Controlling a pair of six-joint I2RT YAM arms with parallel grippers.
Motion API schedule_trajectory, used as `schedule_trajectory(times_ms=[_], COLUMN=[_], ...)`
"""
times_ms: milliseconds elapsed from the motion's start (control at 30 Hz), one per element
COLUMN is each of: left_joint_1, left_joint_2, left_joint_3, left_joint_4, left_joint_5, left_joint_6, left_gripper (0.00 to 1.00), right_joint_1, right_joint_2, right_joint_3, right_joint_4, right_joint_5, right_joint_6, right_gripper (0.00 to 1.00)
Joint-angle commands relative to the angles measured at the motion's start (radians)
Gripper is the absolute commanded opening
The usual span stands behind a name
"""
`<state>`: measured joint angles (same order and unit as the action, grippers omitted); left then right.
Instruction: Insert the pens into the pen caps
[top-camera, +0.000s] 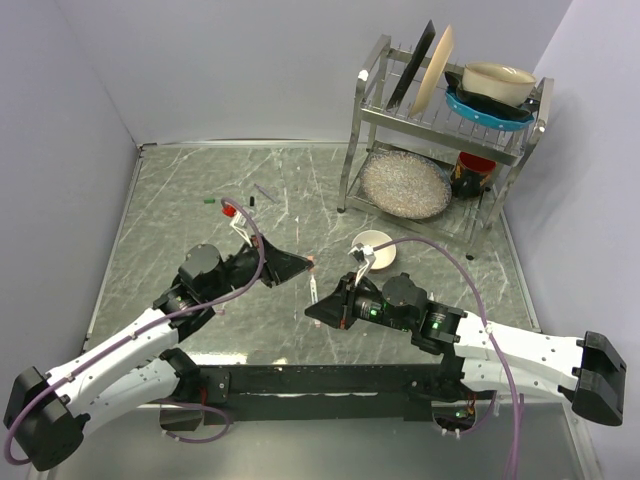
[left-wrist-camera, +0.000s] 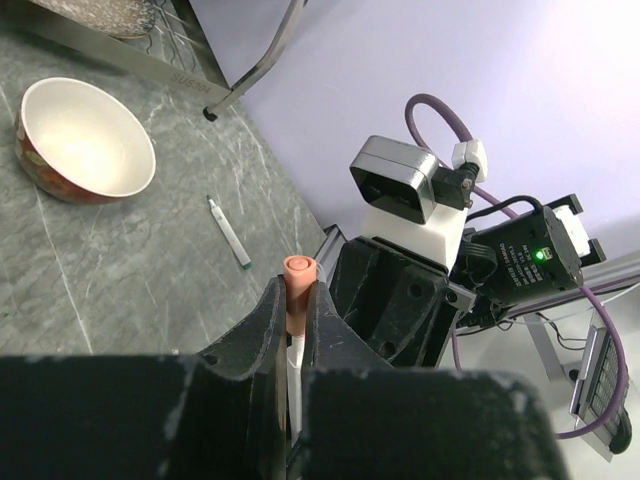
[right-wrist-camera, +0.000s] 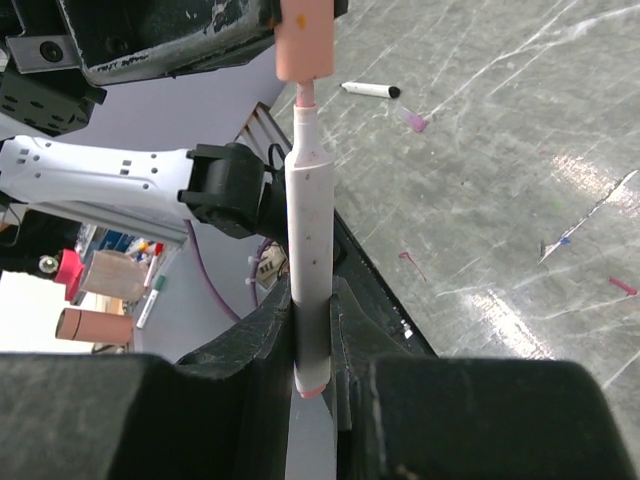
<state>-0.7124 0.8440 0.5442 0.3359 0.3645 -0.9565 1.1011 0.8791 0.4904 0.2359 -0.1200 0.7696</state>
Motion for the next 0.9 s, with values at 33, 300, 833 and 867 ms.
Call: schedule_trajectory(times_ms=[33, 300, 833, 867], left_joint_1=[-0.009, -0.021, -0.110, -0.113], left_joint_2=[-0.017, 0.000, -0.065, -0.065], left_joint_3=[-0.015, -0.055, -0.116, -0.116], left_joint_4=[0.063, 0.127, 0.164, 0.169], left_joint_5=[0.022, 0.044, 0.050, 0.057], left_joint_6=[-0.013, -0.042, -0.054, -0.059], left_gripper=[0.01, 0.01, 0.05, 0.08], right_joint_1=[0.008, 0.008, 0.006, 0.006], right_joint_2=[-0.003, -0.002, -0.029, -0.031], right_joint_3=[0.066, 0.079, 0.152, 0.154], right_joint_4=[0.039, 0.042, -0.060, -0.060], right_joint_5=[0.028, 0.052, 0.161, 0.146], right_joint_6=[-0.004, -0.009, -0.072, -0.084], right_gripper=[0.00, 0.00, 0.00, 0.00])
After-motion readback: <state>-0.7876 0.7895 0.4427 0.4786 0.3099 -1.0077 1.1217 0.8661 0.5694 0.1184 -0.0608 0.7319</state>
